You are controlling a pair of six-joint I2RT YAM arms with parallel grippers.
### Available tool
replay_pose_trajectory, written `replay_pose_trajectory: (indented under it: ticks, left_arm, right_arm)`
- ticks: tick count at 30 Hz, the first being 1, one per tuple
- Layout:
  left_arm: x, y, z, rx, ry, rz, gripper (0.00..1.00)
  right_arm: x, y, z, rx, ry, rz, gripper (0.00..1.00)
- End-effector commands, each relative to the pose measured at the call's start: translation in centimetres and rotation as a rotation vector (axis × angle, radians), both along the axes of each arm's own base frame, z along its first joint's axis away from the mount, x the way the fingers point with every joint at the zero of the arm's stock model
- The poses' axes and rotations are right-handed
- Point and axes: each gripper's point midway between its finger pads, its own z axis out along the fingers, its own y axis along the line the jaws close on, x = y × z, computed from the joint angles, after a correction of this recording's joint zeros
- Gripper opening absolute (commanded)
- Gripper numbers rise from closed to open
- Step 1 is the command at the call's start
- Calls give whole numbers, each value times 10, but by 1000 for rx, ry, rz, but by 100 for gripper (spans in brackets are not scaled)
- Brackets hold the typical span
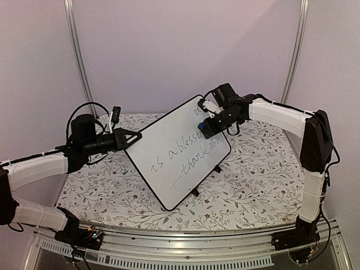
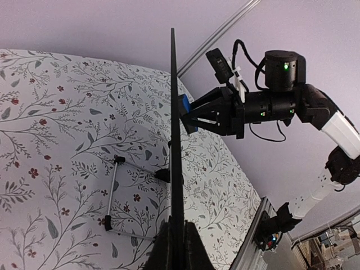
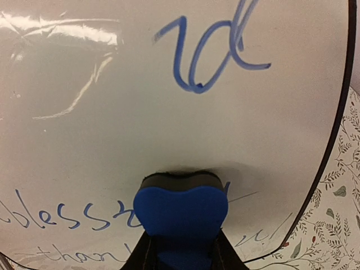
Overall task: Erase the whiteboard
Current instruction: Erase the whiteboard on the whiteboard stand.
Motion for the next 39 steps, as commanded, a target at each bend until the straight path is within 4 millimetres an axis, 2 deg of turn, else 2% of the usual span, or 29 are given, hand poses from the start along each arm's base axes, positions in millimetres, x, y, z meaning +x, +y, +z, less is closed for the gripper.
replay_pose_trajectory:
  ticks: [1,7,14,18,23,29,33,39]
  left_arm:
    - [-40,-37,39,-54,-157,-265,0]
    - [-41,-39,39,-51,-155,-276,0]
    - [-42,-42,35,-47,-144,-291,0]
    - [-42,-43,34,-44,-139,-291,0]
    - [-40,-42,35,-40,-142,-282,0]
    - [-40,-42,34,-37,-141,-277,0]
    - [-39,-42,33,-36,-139,-276,0]
    - [-39,-42,33,-35,-142,-278,0]
  right_arm:
    - [0,-2,18,38,-28,-10,0]
    - [20,10,49,82,-97,-20,0]
    - [43,20,65,89,-148,-40,0]
    - [40,17,50,64,-119,-43,0]
    - [21,1,11,5,-57,-50,0]
    - [0,-16,-11,-16,-15,-54,0]
    - [2,-14,1,6,-37,-54,0]
    - [23,-4,30,60,-82,-55,0]
